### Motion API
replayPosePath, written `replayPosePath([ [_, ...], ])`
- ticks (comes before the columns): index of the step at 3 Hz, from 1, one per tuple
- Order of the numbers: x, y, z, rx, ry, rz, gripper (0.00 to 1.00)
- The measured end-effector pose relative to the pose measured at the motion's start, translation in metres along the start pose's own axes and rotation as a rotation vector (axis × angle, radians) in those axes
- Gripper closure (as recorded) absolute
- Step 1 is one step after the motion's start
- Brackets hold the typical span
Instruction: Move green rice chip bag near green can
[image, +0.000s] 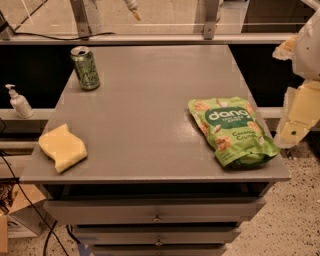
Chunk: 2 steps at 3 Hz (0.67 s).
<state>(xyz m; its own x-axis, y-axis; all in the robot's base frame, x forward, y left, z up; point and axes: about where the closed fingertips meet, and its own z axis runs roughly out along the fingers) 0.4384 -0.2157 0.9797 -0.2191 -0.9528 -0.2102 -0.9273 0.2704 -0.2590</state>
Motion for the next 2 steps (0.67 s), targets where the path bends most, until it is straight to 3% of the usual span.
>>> replayPosePath([
  [2, -0.0063, -0.0003, 0.0046, 0.002, -0.022, -0.010, 0.00],
])
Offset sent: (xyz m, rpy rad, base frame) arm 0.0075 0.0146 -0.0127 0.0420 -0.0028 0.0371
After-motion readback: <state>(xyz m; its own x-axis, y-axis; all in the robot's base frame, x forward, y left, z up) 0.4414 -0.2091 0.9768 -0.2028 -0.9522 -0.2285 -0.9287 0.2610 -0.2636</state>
